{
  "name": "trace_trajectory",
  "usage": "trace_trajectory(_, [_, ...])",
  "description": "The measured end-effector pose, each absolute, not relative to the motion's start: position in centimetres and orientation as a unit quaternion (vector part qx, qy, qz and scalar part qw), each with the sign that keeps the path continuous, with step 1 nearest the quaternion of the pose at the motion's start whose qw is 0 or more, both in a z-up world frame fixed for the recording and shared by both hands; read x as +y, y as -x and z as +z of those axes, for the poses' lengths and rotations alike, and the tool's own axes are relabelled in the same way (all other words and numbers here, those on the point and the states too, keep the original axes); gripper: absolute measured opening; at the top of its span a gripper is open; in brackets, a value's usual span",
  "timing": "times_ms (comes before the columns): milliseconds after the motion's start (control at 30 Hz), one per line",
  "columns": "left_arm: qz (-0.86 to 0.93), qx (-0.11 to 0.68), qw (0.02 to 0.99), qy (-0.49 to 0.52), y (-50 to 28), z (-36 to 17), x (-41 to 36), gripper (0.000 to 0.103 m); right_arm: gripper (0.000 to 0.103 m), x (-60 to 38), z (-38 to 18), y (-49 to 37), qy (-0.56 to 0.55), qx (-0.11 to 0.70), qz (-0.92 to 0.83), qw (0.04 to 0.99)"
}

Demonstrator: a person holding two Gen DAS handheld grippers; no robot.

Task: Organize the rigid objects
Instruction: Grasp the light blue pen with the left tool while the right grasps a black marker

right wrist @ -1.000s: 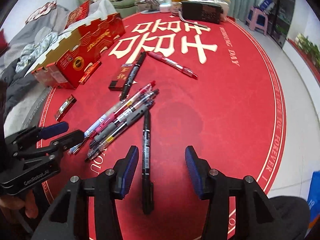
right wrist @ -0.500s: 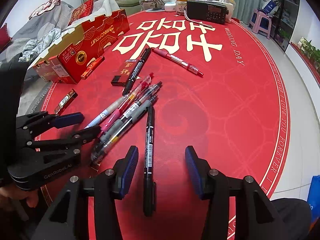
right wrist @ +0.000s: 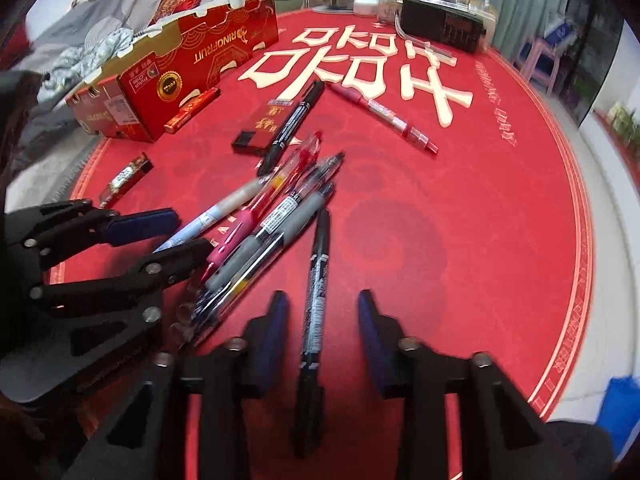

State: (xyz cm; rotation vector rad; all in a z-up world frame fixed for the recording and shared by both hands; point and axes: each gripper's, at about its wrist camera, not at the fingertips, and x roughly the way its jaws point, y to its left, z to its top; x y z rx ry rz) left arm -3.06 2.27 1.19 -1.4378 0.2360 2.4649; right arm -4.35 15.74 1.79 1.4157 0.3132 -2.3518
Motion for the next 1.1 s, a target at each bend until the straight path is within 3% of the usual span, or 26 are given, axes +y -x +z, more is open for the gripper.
trace_trajectory(667, [0.854, 0.080, 0.134, 0.496, 3.1, 1.2, 2.4, 0.036, 0.031, 15.8, 1.6, 4.1, -0.493, 0.116, -0.842, 0.186])
trace_trajectory(700, [0.853, 0.081, 0.134, 0.498, 3.1, 1.2, 2.4, 0.035, 0.031, 15.7, 1.6, 4.1, -0.493, 0.118, -0.841, 0.187])
trace_trajectory(767, [0.850, 0.083, 0.143, 0.500, 3.1, 1.3, 2.7, 0.020, 0.029, 15.7, 1.7, 4.1, -0.495, 0.120, -0.840, 0.187])
trace_trajectory(800, [0.849, 0.088, 0.146, 0.501, 2.9, 1.3, 3.0, 0.011, 0.016, 15.6, 1.7, 4.1, -0.497, 0.118, -0.839, 0.189])
trace_trajectory(1100, [0.849, 0.079, 0.134, 0.506, 2.6, 1.3, 3.1, 0.010, 0.011, 16.4, 1.8, 3.9, -0.508, 0.095, -0.836, 0.186])
